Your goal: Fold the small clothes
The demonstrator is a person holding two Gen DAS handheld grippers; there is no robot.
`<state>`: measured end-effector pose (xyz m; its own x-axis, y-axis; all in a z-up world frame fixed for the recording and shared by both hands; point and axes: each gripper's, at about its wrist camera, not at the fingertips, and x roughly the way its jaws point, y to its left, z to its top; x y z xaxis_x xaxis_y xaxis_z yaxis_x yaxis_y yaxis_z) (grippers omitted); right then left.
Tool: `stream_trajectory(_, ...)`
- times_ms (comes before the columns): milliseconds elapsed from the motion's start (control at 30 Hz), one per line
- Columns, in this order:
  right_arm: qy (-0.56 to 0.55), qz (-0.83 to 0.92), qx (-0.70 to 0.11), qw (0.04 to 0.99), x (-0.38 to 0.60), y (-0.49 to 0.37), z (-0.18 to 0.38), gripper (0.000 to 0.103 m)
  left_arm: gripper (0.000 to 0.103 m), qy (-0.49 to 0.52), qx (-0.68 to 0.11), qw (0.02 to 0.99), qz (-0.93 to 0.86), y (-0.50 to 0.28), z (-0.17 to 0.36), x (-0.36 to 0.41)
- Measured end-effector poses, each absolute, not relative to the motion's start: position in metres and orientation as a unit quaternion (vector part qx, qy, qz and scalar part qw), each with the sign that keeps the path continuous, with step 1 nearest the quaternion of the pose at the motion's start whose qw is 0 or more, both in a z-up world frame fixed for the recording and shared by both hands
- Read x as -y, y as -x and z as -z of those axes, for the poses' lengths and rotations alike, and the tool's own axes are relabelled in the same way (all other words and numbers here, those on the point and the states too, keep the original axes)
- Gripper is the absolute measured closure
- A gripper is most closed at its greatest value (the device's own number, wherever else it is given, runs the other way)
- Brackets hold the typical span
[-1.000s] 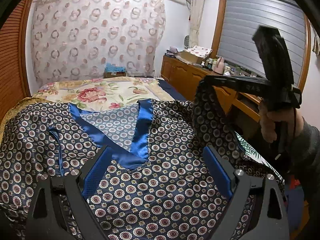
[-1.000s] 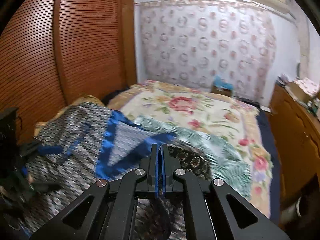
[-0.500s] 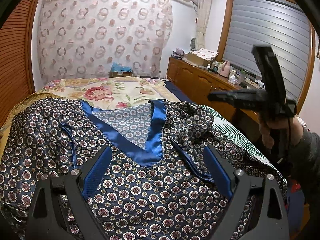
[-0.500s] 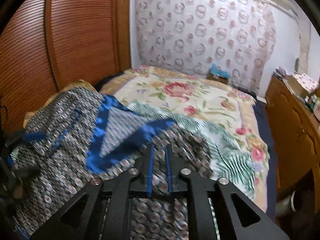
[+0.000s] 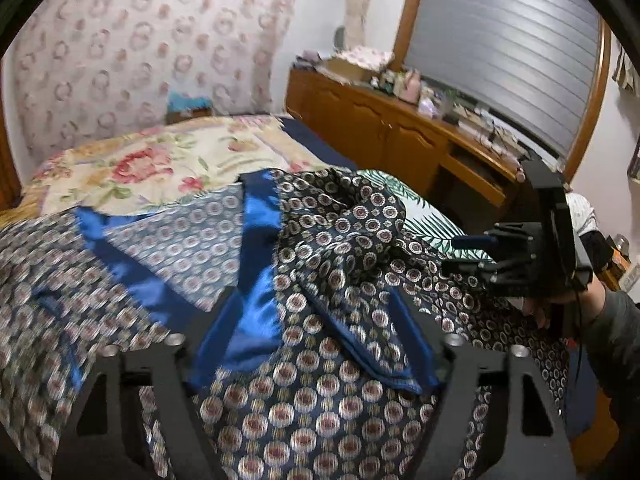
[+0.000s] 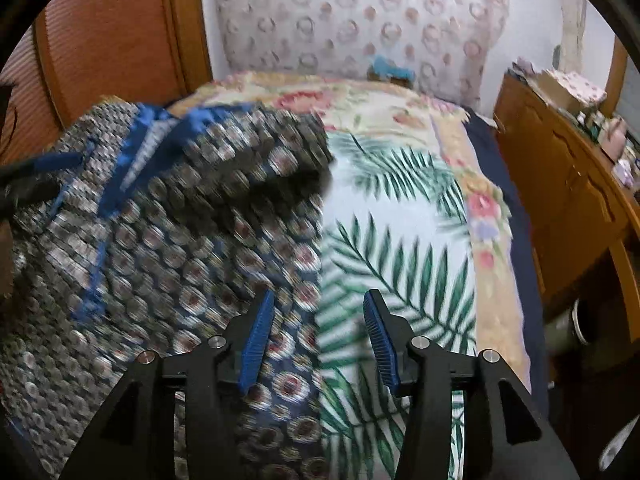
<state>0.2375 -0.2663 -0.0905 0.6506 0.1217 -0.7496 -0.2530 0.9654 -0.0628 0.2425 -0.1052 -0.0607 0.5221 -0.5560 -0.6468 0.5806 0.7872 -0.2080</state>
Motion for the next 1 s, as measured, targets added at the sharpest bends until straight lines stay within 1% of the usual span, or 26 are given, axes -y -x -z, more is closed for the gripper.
stream_trajectory(33, 0.083, -0.1, -0.409, 0.903, 0.267, -0.239, 0.093, 0.053, 0.039, -0.024, -0.373, 0.866, 0.331, -0.252, 0.063, 0.113)
stream_trajectory(67, 0.08, -0.101, -0.406, 0.905, 0.27, -0.238, 0.094, 0.052, 0.046, -0.028, -0.377, 0.864, 0.332, -0.256, 0.063, 0.117)
stream_trajectory(100, 0.077, -0.099, -0.404, 0.906, 0.271, -0.238, 0.094, 0.049, 0.049, -0.035, -0.383, 0.86, 0.334, -0.263, 0.065, 0.122)
stream_trajectory(300, 0.063, -0.088, -0.395, 0.913, 0.275, -0.234, 0.095, 0.04, 0.049, -0.066, -0.416, 0.84, 0.341, -0.303, 0.077, 0.156)
stream_trajectory(433, 0.062, -0.096, -0.399, 0.91, 0.277, -0.236, 0.101, 0.026, 0.049, -0.097, -0.433, 0.829, 0.341, -0.319, 0.089, 0.176)
stream_trajectory(567, 0.068, -0.09, -0.4, 0.909, 0.276, -0.237, 0.102, 0.022, 0.049, -0.118, -0.449, 0.813, 0.351, -0.323, 0.101, 0.186)
stream_trajectory(667, 0.065, -0.091, -0.402, 0.909, 0.278, -0.238, 0.102, 0.021, 0.049, -0.147, -0.433, 0.817, 0.35, -0.315, 0.103, 0.191)
stream_trajectory(733, 0.067, -0.088, -0.401, 0.909, 0.277, -0.238, 0.102, 0.02, 0.057, -0.155, -0.426, 0.814, 0.362, -0.31, 0.102, 0.193)
stream_trajectory(800, 0.066, -0.089, -0.401, 0.909, 0.278, -0.237, 0.102, 0.02, 0.089, -0.16, -0.424, 0.812, 0.369, -0.306, 0.101, 0.195)
stream_trajectory(833, 0.065, -0.089, -0.401, 0.909, 0.279, -0.237, 0.102, 0.02, 0.096, -0.16, -0.425, 0.811, 0.37, -0.305, 0.1, 0.195)
stream_trajectory(900, 0.066, -0.088, -0.401, 0.909, 0.279, -0.237, 0.102, 0.02, 0.1, -0.148, -0.424, 0.814, 0.368, -0.304, 0.097, 0.192)
stream_trajectory(1000, 0.066, -0.088, -0.401, 0.909, 0.279, -0.237, 0.103, 0.019, 0.1, -0.113, -0.402, 0.846, 0.331, -0.301, 0.08, 0.171)
